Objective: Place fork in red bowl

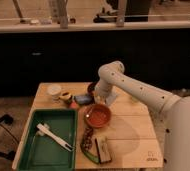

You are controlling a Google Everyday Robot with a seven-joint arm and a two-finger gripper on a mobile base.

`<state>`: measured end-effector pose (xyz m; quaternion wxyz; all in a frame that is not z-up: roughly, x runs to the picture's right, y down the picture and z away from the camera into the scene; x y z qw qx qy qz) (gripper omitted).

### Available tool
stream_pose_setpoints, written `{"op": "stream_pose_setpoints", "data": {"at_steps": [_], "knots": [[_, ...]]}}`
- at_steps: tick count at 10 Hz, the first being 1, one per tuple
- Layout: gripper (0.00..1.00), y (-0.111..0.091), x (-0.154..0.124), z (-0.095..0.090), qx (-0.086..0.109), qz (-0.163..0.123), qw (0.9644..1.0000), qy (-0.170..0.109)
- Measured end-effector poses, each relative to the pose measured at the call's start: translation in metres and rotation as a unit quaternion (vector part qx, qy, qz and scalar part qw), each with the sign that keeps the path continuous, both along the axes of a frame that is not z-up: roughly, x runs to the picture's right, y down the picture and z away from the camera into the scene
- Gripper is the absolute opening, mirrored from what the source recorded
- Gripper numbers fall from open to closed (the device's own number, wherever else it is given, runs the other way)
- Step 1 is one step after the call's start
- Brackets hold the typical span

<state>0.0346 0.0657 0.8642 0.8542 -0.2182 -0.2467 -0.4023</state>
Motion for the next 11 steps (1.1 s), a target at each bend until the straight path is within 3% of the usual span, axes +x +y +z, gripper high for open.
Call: {"op": "stream_pose_setpoints", "data": {"at_steps": [2,4,7,11], "knots": [[0.10,0.008,-0.003,-0.001,-0.007,-0.001,1.0000,0.004],[0.00,0.016,-0.022,-0.005,-0.020,-0.002,0.9998,0.008],[0.00,0.016,-0.034,-0.016,-0.028,0.006,0.9994,0.017],[0.00,0.012,-0.033,-0.029,-0.034,0.044,0.9984,-0.012]]}}
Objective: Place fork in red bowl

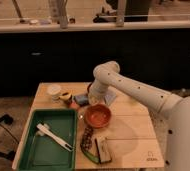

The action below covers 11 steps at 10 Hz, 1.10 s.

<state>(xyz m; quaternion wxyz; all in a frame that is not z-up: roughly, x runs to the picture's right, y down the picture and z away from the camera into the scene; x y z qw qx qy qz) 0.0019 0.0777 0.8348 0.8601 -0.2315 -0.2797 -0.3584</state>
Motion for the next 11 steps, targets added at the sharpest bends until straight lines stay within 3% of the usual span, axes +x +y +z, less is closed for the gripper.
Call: {"op": "stream_pose_setpoints", "data": {"at_steps": [3,5,11], "knots": [[0.00,0.003,0.007,-0.001,-0.016,0.030,0.9991,-0.025],[0.00,0.008,0.020,-0.001,-0.037,0.048,0.9971,-0.045],[0.00,0.024,0.023,-0.006,-0.062,0.041,0.9957,-0.056]]}}
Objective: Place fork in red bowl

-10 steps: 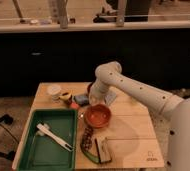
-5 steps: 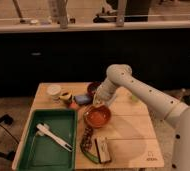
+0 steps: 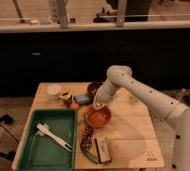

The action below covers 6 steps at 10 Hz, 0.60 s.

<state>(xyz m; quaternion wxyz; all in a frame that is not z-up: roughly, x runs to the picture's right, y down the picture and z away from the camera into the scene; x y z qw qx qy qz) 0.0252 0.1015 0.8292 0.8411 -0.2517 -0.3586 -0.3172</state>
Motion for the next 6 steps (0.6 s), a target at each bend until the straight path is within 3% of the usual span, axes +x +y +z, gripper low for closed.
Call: {"op": "stream_pose_setpoints", "data": {"at_steps": [6], "knots": [[0.00,0.0096,0.0077,0.0011,-0.014,0.006,0.9999,-0.002]]}}
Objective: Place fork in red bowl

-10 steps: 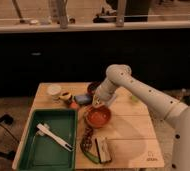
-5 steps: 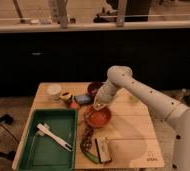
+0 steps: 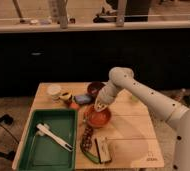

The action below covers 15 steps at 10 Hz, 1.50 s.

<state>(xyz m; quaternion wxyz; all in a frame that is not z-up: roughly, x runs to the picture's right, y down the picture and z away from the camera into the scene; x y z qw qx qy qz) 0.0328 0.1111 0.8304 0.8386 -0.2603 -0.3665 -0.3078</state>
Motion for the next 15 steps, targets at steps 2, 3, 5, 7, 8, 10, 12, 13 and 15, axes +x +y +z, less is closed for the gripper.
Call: {"op": "stream_pose_setpoints", "data": {"at_steps": [2,3,5,7,8,10,12,13,15], "knots": [[0.00,0.001,0.003,0.001,-0.002,0.002,1.0000,0.002],[0.00,0.002,0.004,0.002,-0.003,0.004,1.0000,0.003],[0.00,0.002,0.006,0.003,-0.005,0.006,1.0000,0.004],[0.02,0.003,0.007,0.004,-0.007,0.012,0.9999,0.005],[0.07,0.005,0.009,0.005,-0.012,0.020,0.9997,0.009],[0.29,0.009,0.011,0.008,-0.021,0.036,0.9991,0.010],[0.47,0.009,0.011,0.008,-0.019,0.040,0.9990,0.004],[0.60,0.010,0.011,0.008,-0.017,0.043,0.9989,0.002],[0.76,0.009,0.011,0.008,-0.017,0.045,0.9988,0.000]]}}
